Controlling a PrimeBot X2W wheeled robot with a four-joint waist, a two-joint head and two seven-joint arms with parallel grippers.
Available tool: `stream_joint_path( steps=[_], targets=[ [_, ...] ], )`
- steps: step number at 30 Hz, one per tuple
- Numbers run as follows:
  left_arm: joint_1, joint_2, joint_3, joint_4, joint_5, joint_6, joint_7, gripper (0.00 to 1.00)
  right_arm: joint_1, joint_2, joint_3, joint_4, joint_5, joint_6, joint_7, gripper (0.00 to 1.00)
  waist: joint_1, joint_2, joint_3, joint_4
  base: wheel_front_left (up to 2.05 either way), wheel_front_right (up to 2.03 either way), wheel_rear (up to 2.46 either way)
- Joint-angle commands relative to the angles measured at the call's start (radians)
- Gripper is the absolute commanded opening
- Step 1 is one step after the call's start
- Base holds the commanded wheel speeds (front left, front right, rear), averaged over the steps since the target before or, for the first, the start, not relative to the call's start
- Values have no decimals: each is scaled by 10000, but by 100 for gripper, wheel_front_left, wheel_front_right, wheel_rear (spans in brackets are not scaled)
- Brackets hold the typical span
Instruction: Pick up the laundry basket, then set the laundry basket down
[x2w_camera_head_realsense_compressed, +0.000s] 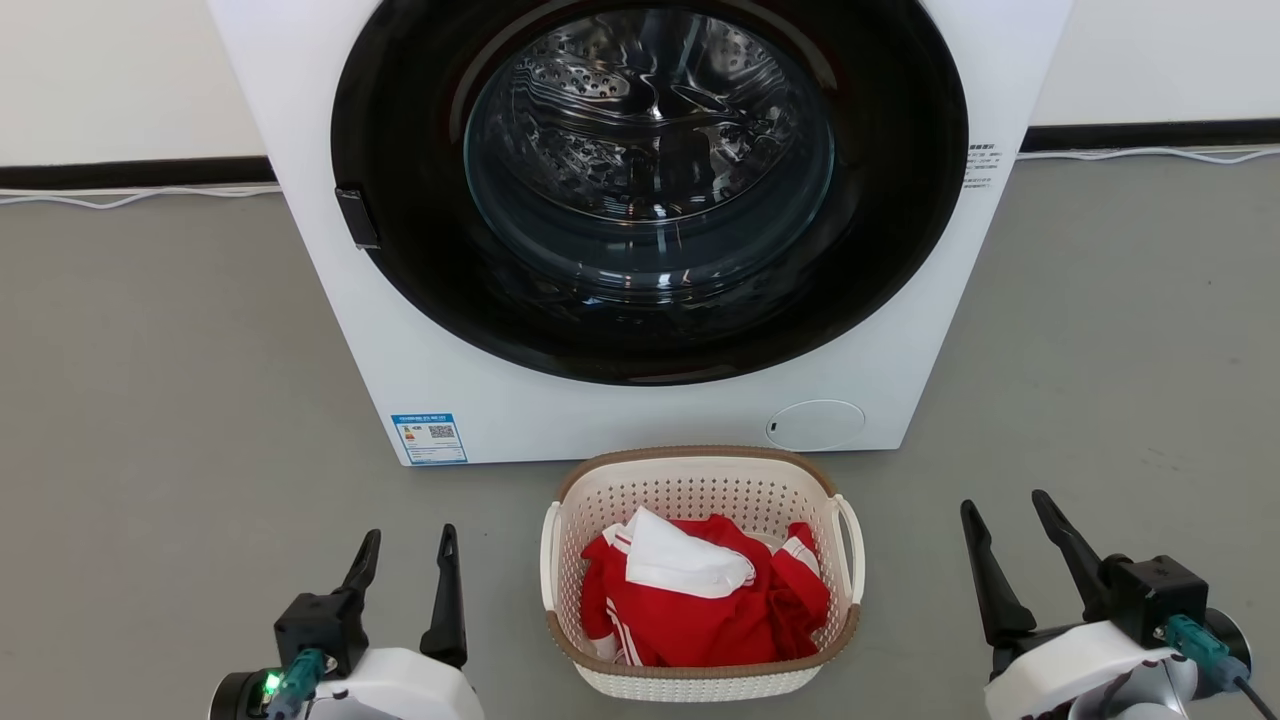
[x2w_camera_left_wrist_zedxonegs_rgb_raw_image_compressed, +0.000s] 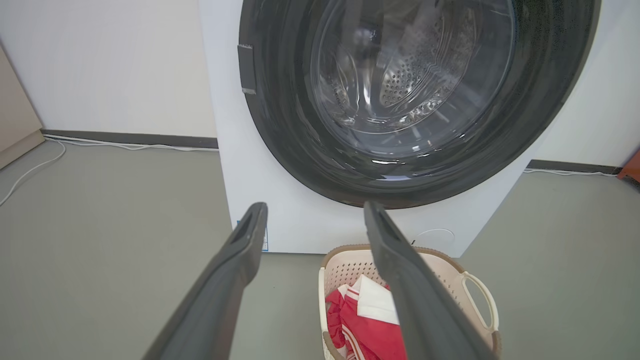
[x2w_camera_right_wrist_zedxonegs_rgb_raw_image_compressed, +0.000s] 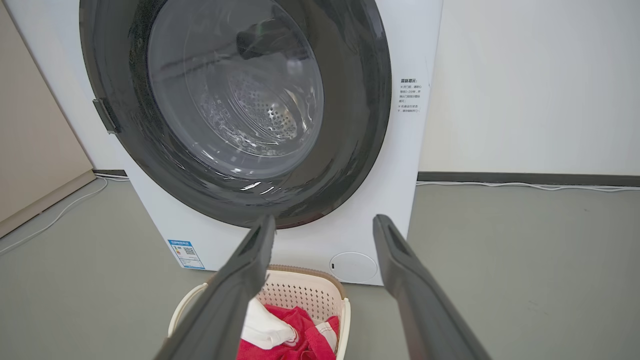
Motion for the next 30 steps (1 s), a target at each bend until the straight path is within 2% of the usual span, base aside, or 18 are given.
stream_joint_path(
  steps=[1, 21, 30],
  targets=[
    [-475, 99, 234, -235, 291, 100, -124, 100, -501, -170, 255, -163, -223, 63, -210, 100, 0, 0, 2, 1, 0, 0, 0],
    [-555, 100, 240, -50, 257, 131, -147, 100, -538, -70, 88, -37, -196, 63, -233, 100, 0, 0, 205, 3, 0, 0, 0],
    [-1209, 100, -61, 856, -288, 88, -147, 100, -1091, 70, -264, 625, -152, 63, -233, 100, 0, 0, 998, 42, 0, 0, 0]
  ],
)
